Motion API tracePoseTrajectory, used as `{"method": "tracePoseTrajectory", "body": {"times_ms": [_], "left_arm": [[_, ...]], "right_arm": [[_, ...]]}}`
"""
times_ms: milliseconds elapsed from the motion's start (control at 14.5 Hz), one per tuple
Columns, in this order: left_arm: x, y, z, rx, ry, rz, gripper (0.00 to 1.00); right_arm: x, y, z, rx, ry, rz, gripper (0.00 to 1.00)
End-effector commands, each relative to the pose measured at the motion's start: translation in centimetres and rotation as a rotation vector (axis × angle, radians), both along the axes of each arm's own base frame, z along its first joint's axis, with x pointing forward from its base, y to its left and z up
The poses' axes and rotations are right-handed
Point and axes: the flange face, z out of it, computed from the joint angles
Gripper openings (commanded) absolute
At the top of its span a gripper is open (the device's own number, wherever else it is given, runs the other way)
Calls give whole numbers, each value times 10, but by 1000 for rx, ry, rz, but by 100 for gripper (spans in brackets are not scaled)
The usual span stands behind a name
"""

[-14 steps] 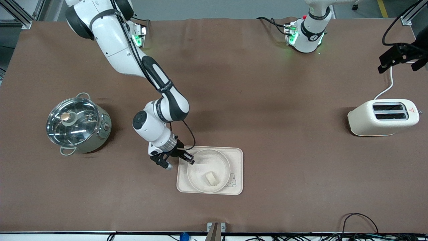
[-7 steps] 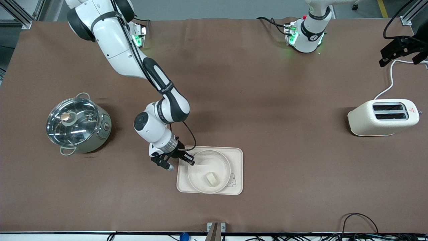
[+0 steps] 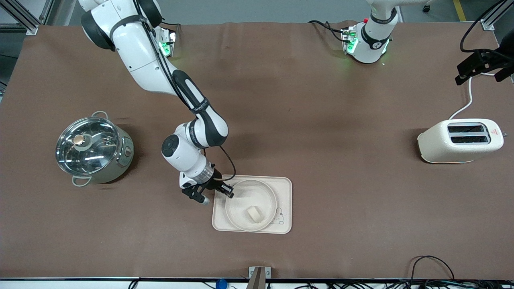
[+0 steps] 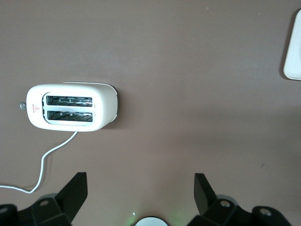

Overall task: Place bun in plate and plate on tray
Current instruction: 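Open the right gripper to release the plate rim on the tray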

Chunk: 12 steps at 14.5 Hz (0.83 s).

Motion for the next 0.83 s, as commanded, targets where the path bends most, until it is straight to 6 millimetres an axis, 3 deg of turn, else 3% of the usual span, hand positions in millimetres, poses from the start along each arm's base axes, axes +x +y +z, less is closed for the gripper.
{"method": "tracePoseTrajectory", "body": {"times_ms": [0,69,208,415,623,761], "left_arm": [[3,0,-1,3,-10,-17,100],[5,1,-3,1,-11,-16,100],[5,0,-4,-3,-11,-16,100],[2,-4,-5,-4,-8,-24,100],[-3,-19,-6,-3,-3,-58,100],[-4,-29,-7,-3,-3,-76,100]], "right_arm": [[1,3,14,13,-13,4,71],[-1,9,36,29,-26,9,87],[-3,21,84,63,-78,23,100],[2,24,132,86,-144,34,100],[9,-3,158,85,-112,41,100],[16,-31,179,75,-103,64,100]]}}
